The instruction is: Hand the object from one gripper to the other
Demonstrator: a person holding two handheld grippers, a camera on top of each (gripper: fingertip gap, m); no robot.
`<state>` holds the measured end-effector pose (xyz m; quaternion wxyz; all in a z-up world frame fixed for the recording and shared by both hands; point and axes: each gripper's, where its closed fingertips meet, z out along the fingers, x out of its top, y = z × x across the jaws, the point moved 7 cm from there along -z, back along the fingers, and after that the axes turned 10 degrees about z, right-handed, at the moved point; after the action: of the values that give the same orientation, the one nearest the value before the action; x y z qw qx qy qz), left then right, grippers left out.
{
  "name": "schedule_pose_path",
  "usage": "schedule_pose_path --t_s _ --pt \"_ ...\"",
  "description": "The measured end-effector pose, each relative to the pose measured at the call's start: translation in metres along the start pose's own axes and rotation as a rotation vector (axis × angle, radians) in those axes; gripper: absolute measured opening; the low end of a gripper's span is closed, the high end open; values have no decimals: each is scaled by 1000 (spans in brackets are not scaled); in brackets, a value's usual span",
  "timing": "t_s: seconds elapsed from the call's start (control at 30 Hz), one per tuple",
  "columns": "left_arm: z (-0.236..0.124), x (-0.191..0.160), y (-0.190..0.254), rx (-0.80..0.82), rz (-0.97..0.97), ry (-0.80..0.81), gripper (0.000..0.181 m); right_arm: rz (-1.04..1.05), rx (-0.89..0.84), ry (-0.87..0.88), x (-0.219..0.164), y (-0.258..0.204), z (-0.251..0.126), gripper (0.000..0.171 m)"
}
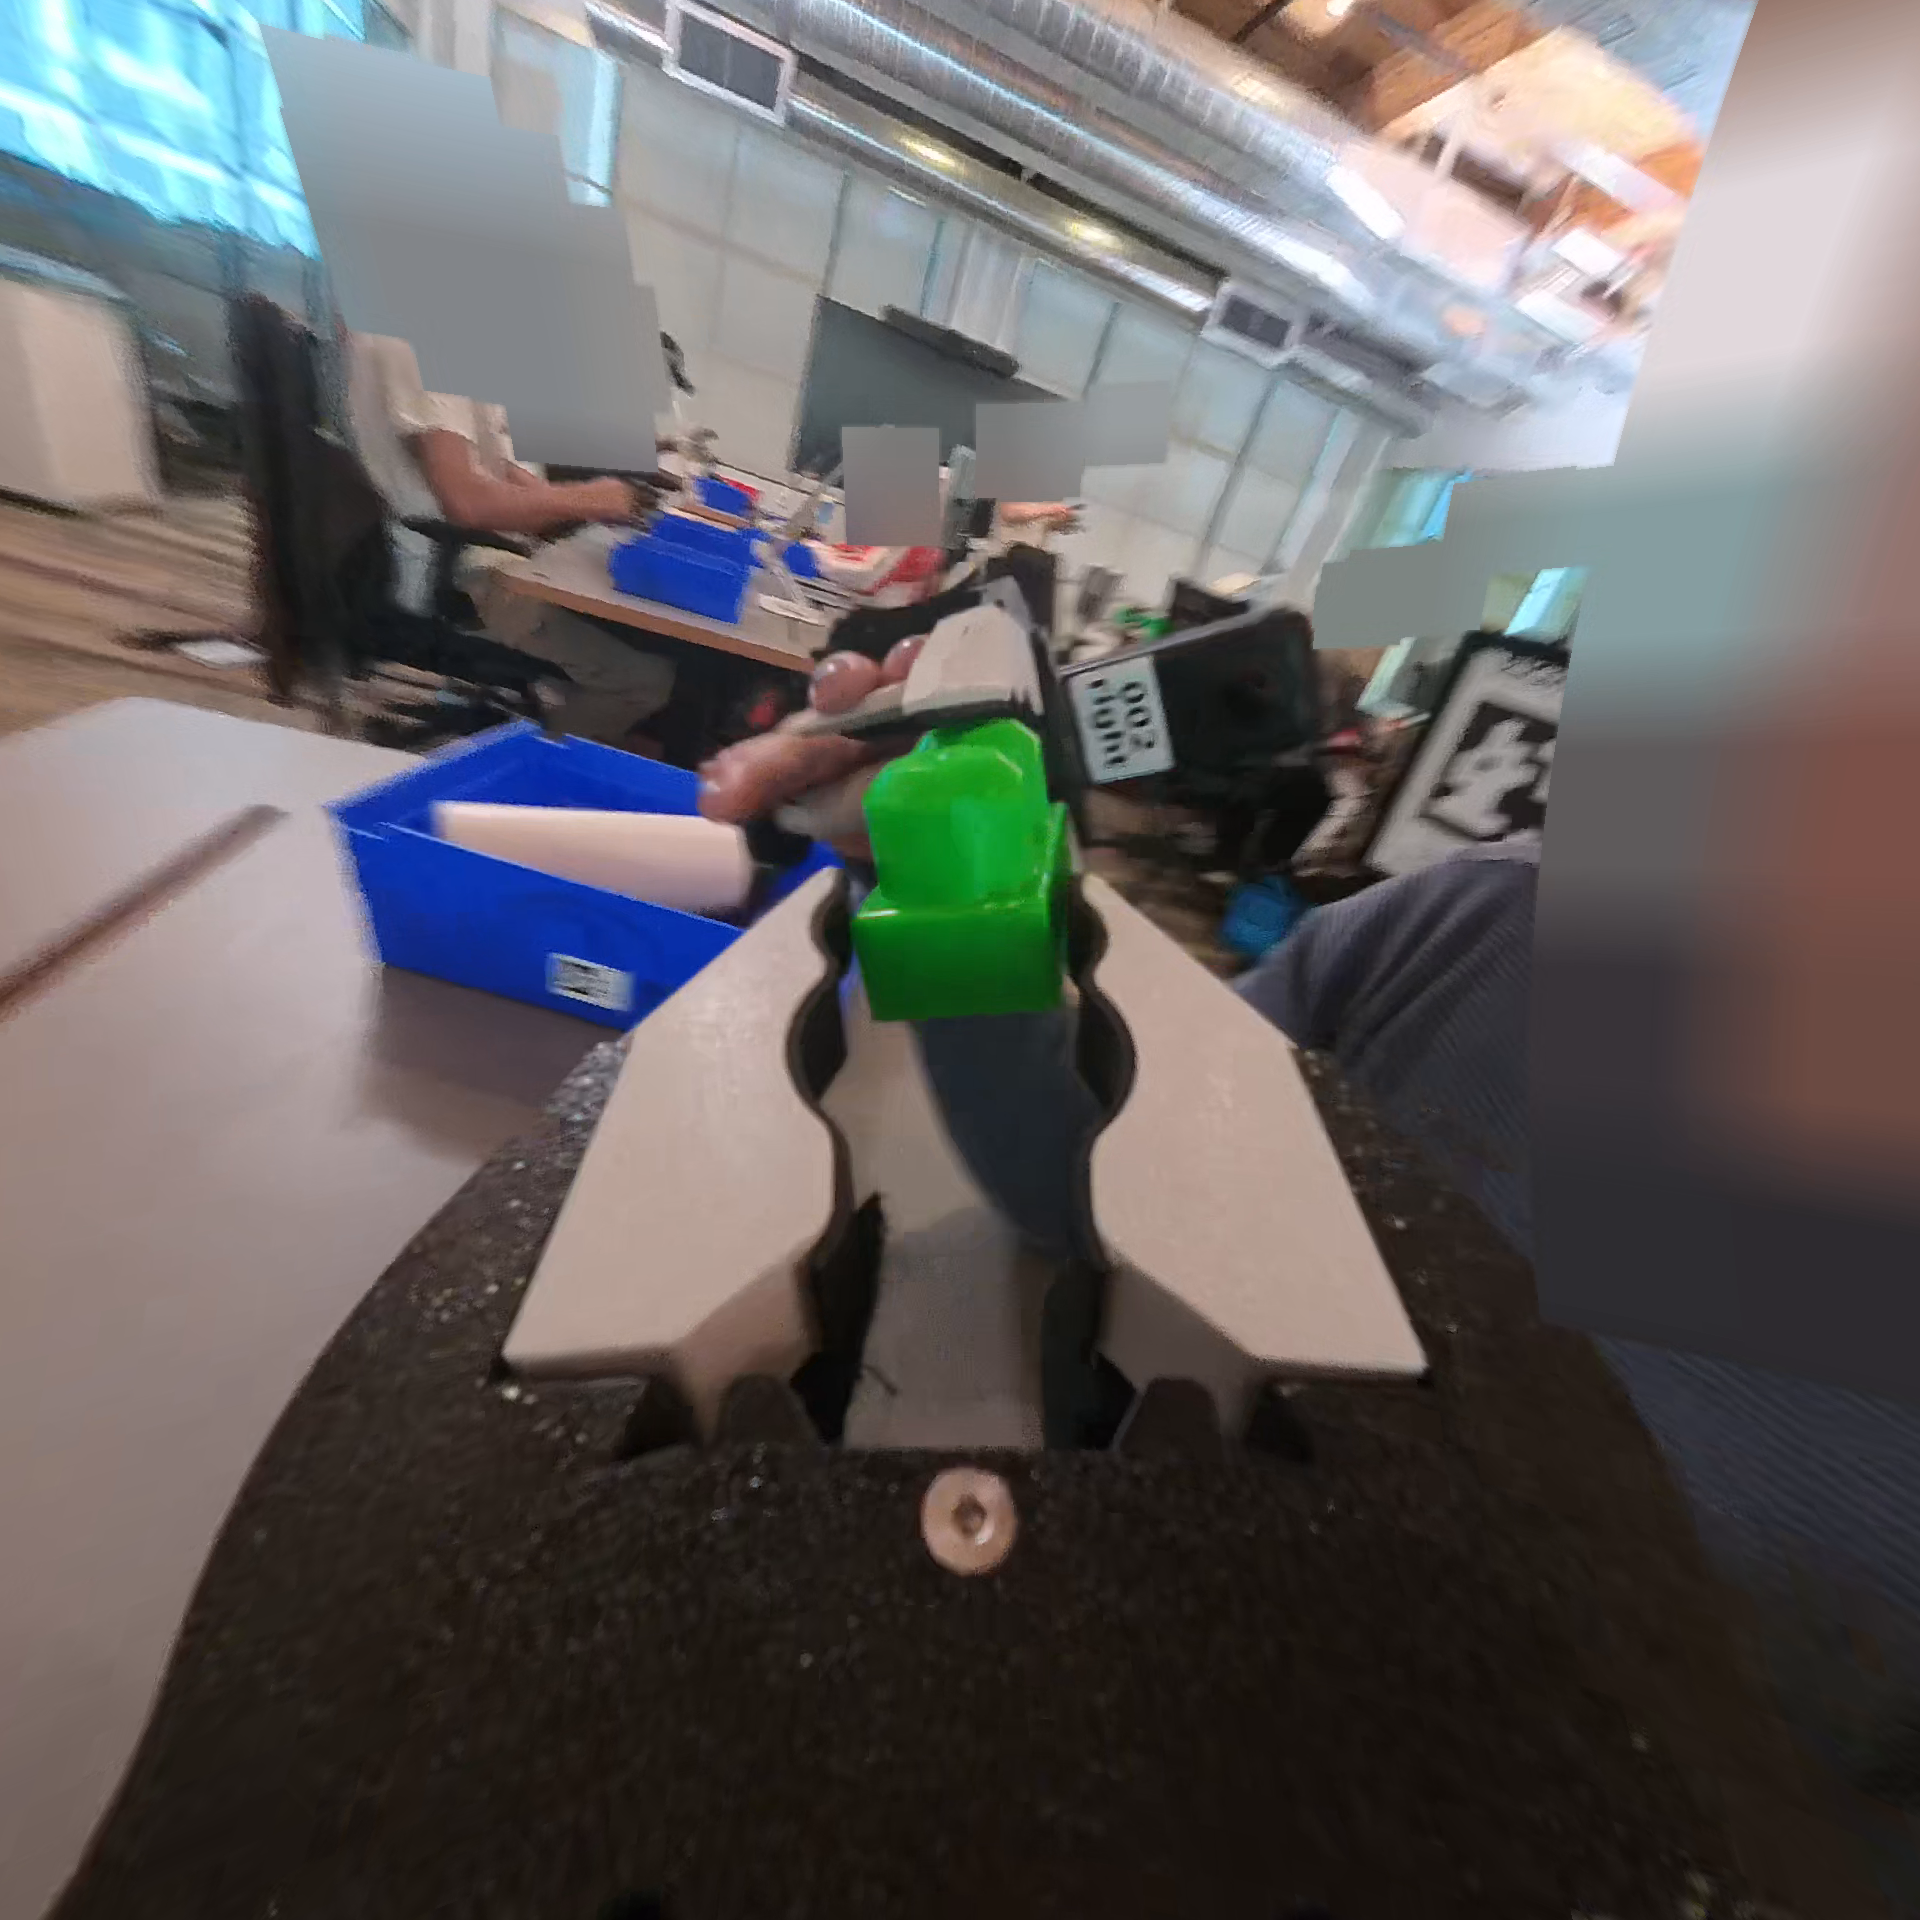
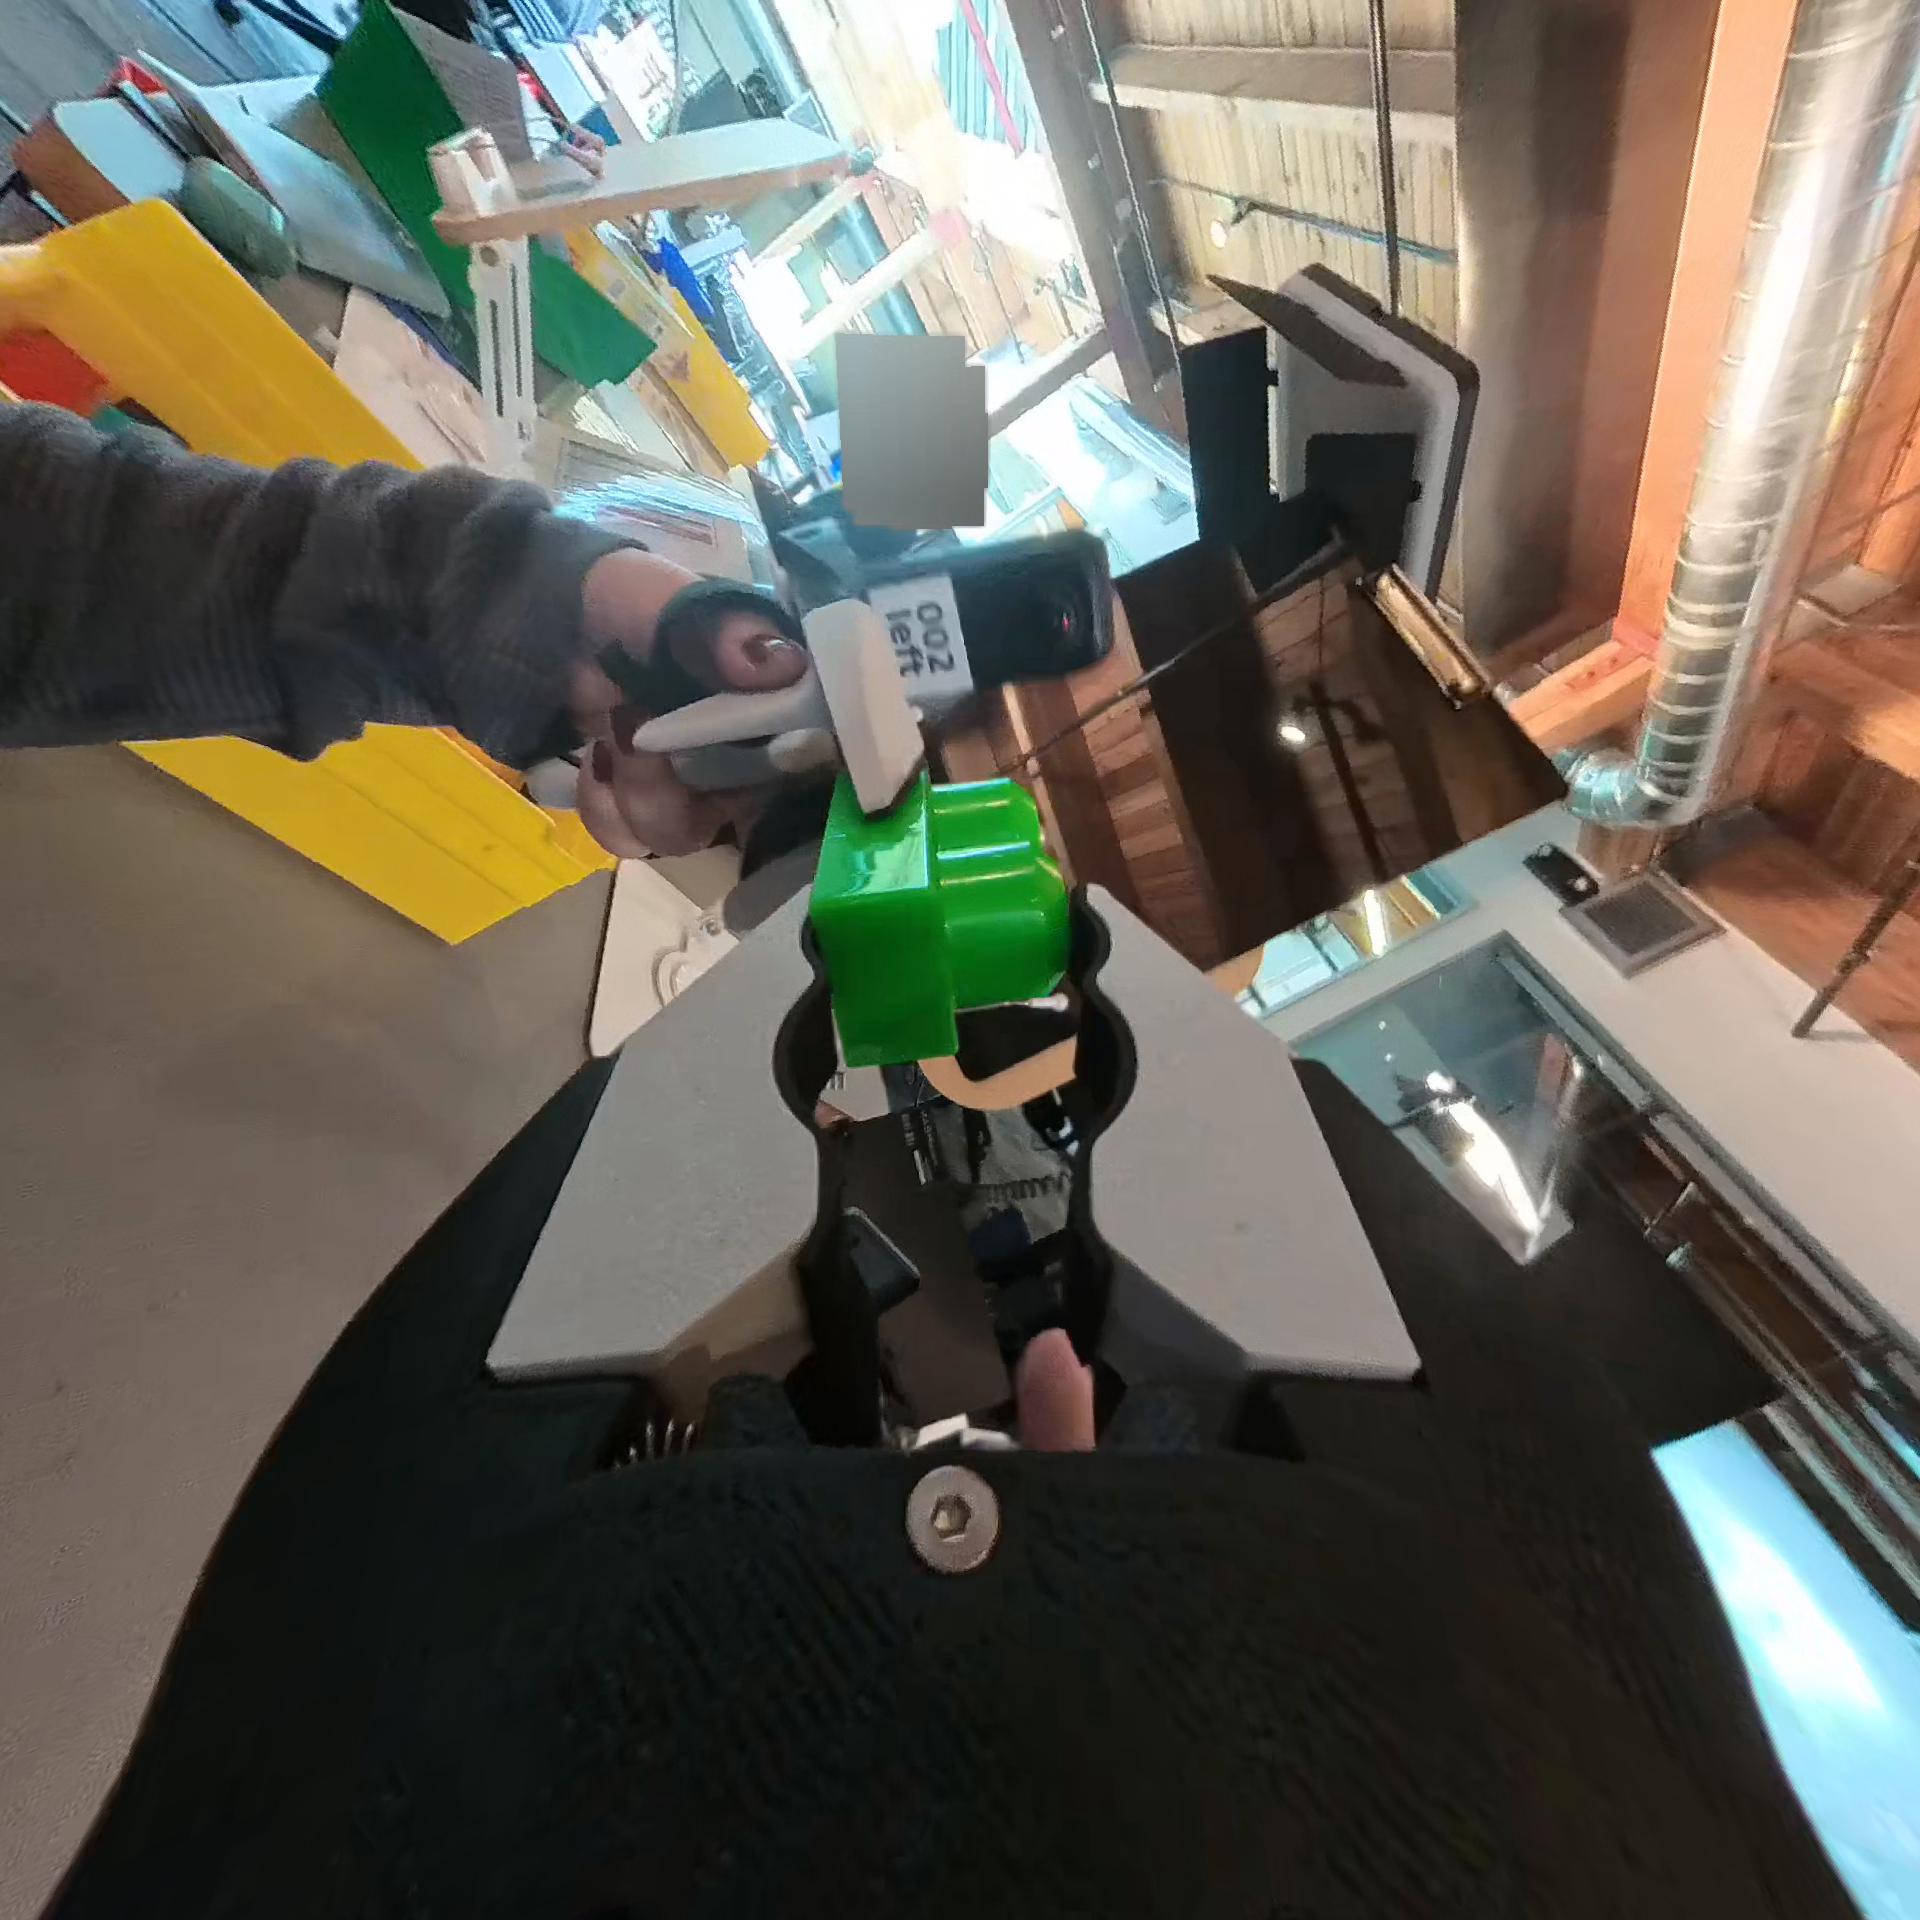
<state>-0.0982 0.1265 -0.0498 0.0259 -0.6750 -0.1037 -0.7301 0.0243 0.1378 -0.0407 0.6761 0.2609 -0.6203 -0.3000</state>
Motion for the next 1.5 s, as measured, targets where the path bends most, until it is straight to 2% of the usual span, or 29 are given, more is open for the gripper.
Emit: schedule_pose_path --t_s 0.1,0.13,0.2,0.27,0.33,0.5,0.6,0.63,0.7,0.83,1.07,1.13,1.2,1.27,1.33,1.4,1.5 --pt "-3 3 0 269 402 -81 97 164 13 -11 -6 9 -4 42" --pt "-3 4 2 370 584 -114 106 244 36 -22 -9 11 -6 42" --pt "-2 5 11 546 956 -194 101 410 73 -52 -16 17 -9 42" --pt "0 3 16 714 1284 -315 72 554 103 -75 -24 21 -12 42" --pt "7 -2 24 780 1556 -383 68 669 143 -83 -32 24 -14 42" --pt "20 -15 20 797 1747 -483 61 872 197 -87 -49 28 -17 42" --pt "19 -18 16 789 1741 -493 62 990 192 -104 -60 33 -17 42" --pt "19 -19 16 768 1722 -482 70 1022 168 -100 -63 36 -18 42" --pt "16 -18 14 767 1693 -463 71 1066 140 -77 -65 41 -20 42" --pt "21 -24 8 762 1720 -528 71 1065 258 -25 -52 33 -21 42" --pt "37 -33 6 790 1900 -616 47 1045 329 -80 -52 22 -13 42" --pt "36 -29 2 835 1849 -640 42 998 289 -81 -52 22 -12 42" --pt "32 -23 -3 897 1743 -636 38 911 216 -66 -50 25 -9 43" --pt "24 -15 -11 953 1565 -595 34 763 89 -14 -45 31 -9 63" --pt "13 -7 -20 948 1284 -494 34 606 -19 11 -39 36 -10 77" --pt "3 0 -25 853 952 -312 35 435 -117 17 -33 38 -12 87" --pt "-7 14 -15 519 514 61 34 93 -230 8 -23 32 -8 89"
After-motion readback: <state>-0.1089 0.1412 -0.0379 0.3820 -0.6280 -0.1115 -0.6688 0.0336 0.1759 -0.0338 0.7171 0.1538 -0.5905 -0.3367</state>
